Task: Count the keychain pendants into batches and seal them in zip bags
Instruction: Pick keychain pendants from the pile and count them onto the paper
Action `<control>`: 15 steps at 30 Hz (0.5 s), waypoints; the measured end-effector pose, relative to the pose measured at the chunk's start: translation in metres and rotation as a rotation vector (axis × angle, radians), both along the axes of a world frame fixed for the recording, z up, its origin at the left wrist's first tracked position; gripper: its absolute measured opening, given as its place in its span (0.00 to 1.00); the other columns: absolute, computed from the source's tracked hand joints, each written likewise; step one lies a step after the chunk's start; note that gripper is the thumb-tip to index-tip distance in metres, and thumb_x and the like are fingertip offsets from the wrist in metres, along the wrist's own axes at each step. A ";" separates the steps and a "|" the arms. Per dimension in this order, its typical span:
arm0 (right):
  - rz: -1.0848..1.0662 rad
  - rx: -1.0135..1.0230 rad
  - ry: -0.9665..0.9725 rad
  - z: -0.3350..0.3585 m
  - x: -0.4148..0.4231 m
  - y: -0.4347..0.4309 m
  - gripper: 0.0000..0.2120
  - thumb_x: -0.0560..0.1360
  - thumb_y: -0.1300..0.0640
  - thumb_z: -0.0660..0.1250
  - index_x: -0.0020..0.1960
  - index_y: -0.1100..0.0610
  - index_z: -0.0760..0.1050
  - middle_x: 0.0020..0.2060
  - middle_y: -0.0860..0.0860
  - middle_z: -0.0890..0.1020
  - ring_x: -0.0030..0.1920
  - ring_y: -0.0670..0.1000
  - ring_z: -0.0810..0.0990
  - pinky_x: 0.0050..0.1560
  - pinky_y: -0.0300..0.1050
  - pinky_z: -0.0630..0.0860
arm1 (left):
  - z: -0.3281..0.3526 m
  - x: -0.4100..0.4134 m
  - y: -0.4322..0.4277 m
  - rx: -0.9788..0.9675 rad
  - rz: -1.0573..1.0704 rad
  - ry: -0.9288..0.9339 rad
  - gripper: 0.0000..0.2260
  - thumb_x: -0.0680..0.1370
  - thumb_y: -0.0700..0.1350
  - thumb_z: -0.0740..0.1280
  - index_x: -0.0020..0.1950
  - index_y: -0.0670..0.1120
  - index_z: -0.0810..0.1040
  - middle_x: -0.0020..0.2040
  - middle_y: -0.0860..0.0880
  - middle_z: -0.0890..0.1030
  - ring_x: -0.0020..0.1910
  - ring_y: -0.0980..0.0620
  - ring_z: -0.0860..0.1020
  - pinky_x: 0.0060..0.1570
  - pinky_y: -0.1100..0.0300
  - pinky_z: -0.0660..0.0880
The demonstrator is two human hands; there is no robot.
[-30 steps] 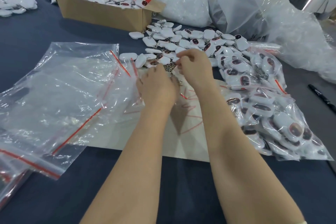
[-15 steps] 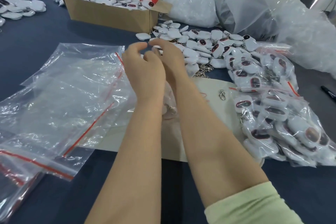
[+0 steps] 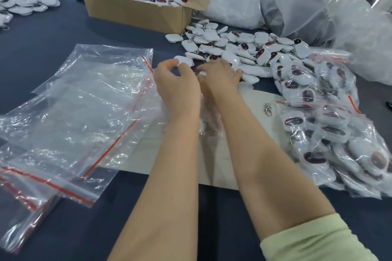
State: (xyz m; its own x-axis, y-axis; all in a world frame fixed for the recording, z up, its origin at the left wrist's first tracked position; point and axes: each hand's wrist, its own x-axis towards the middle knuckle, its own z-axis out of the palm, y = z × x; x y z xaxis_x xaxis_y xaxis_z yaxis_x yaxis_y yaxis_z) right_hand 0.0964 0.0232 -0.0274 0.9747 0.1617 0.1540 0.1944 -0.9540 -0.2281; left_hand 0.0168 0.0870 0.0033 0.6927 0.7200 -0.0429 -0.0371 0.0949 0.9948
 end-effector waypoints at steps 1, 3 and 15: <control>-0.037 -0.006 0.009 0.002 0.001 -0.012 0.18 0.79 0.55 0.57 0.68 0.45 0.71 0.71 0.50 0.68 0.74 0.52 0.57 0.71 0.66 0.48 | -0.001 0.001 -0.001 0.029 -0.017 0.001 0.11 0.77 0.41 0.60 0.57 0.43 0.75 0.58 0.46 0.77 0.58 0.48 0.75 0.59 0.56 0.71; -0.084 0.026 0.020 0.005 -0.002 -0.030 0.18 0.79 0.56 0.58 0.68 0.47 0.72 0.69 0.50 0.71 0.74 0.52 0.58 0.72 0.66 0.47 | -0.004 0.003 -0.005 0.075 -0.070 0.006 0.10 0.77 0.40 0.60 0.57 0.44 0.75 0.58 0.46 0.77 0.58 0.48 0.75 0.61 0.55 0.70; 0.068 0.201 -0.033 0.017 0.006 0.023 0.20 0.78 0.61 0.58 0.68 0.50 0.71 0.67 0.51 0.73 0.69 0.53 0.68 0.69 0.52 0.63 | -0.002 0.006 0.005 -0.217 0.092 -0.068 0.11 0.78 0.39 0.57 0.59 0.44 0.74 0.63 0.45 0.74 0.59 0.49 0.75 0.60 0.57 0.72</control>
State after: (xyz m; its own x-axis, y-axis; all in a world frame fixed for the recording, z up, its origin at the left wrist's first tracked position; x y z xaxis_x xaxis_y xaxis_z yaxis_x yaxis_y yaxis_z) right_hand 0.1029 0.0463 -0.0102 0.9566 0.1896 0.2212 0.2669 -0.8745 -0.4051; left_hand 0.0225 0.0922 0.0011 0.6315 0.7589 -0.1591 -0.1216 0.2996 0.9463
